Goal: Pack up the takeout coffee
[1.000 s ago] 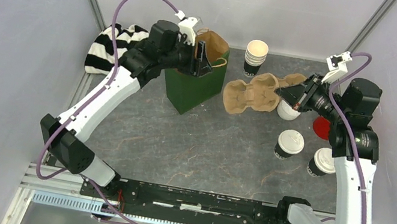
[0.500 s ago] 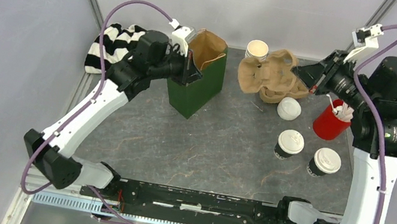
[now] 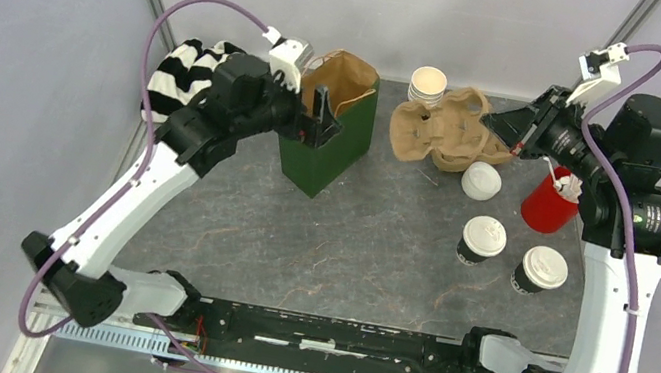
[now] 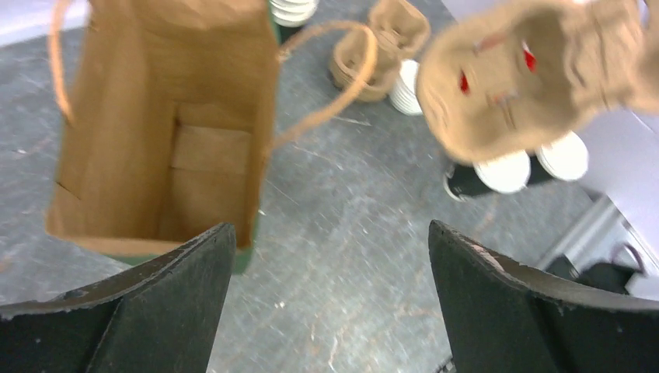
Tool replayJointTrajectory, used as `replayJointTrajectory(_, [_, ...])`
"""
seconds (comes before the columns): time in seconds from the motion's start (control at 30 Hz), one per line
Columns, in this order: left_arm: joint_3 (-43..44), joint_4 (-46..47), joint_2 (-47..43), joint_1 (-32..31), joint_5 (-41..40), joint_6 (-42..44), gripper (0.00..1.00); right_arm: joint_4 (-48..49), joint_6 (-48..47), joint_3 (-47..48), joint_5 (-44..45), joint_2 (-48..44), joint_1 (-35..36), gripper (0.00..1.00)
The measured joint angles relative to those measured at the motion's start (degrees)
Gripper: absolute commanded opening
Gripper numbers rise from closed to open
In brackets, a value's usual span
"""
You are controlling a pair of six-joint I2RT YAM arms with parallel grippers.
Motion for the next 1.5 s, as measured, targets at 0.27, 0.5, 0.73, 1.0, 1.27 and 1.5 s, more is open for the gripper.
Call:
replayJointTrajectory(0.27, [8.2, 4.5, 13.0, -0.5, -5.2, 1.3, 0.96, 1.5, 0.2, -5.2, 0.0, -2.1, 0.0, 0.0])
replayJointTrajectory(0.5, [11.0, 6.3, 19.8, -1.4, -3.7, 5.6, 0.38, 2.3, 0.1, -7.0, 0.1, -2.7, 0.0, 0.0])
replayJointTrajectory(0.73, [13.2, 7.1, 21.0, -3.1, -1.3, 7.3, 0.02, 0.0, -2.0, -6.0, 0.8, -2.1, 0.0, 0.0])
replayJointTrajectory(1.0, [2.9, 5.3, 10.5, -7.4, 3.6, 12.4, 0.02, -5.5, -4.5, 3.2, 3.0, 0.7, 0.0, 0.0])
replayJointTrajectory(1.27, [-4.0, 3.3, 0.9, -8.3, 11.2, 12.8, 0.18, -4.7, -4.7, 8.3, -0.6, 1.9, 0.0, 0.0])
replayJointTrajectory(1.5, [-4.2, 0.5, 0.6, -8.9, 13.3, 10.8, 0.7, 1.3, 0.7, -1.3, -8.0, -0.1, 0.0, 0.0])
